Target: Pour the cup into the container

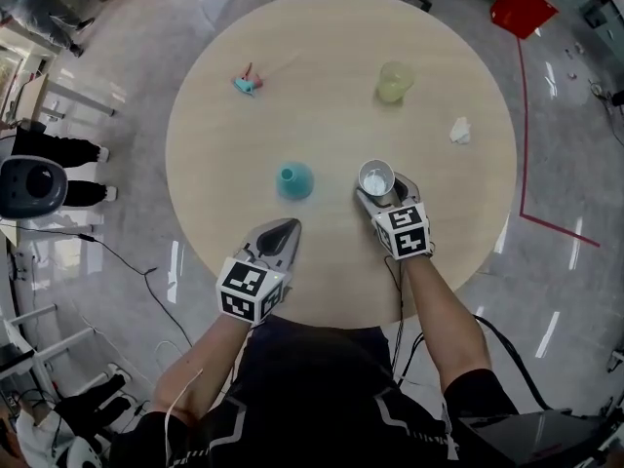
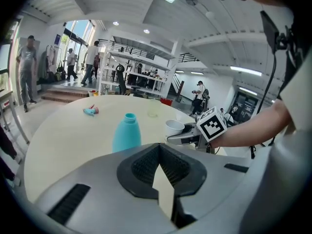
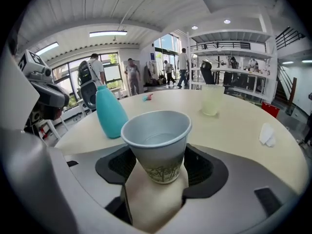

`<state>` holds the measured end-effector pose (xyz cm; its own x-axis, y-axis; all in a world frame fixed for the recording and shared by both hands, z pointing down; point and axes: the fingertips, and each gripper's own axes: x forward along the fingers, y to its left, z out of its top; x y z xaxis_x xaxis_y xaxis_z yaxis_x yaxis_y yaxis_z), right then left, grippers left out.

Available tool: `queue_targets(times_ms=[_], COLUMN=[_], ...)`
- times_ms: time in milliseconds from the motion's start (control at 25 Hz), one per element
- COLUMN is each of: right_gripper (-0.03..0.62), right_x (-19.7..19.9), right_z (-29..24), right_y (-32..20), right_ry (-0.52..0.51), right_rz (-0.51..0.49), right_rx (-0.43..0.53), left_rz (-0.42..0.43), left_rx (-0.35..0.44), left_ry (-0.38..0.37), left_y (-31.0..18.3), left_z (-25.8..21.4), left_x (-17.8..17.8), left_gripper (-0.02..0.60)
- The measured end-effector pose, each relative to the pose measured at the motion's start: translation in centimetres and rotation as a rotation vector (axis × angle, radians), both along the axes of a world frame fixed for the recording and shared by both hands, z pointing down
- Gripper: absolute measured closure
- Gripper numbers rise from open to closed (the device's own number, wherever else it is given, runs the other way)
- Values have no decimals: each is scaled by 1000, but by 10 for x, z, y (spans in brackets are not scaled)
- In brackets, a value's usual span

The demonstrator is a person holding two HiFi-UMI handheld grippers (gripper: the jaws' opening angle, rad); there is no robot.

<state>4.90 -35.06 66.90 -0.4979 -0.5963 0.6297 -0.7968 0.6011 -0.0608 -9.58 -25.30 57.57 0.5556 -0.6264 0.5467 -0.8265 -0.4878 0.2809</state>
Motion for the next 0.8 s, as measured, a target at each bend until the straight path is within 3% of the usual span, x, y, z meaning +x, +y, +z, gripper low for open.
queue_targets(times_ms=[400, 800], right_gripper=[286, 284], right_x=[5, 11], right_z=[5, 12], right_y=[2, 19], right_ry=[-78, -56], right_rz=[55, 58], right_rx=[-18, -75], left_rz=[37, 48], left_rx=[8, 74], left_ry=[-21, -40], left_y=[6, 5], left_z=[-4, -21], left_x=[7, 2], left_gripper=[581, 580])
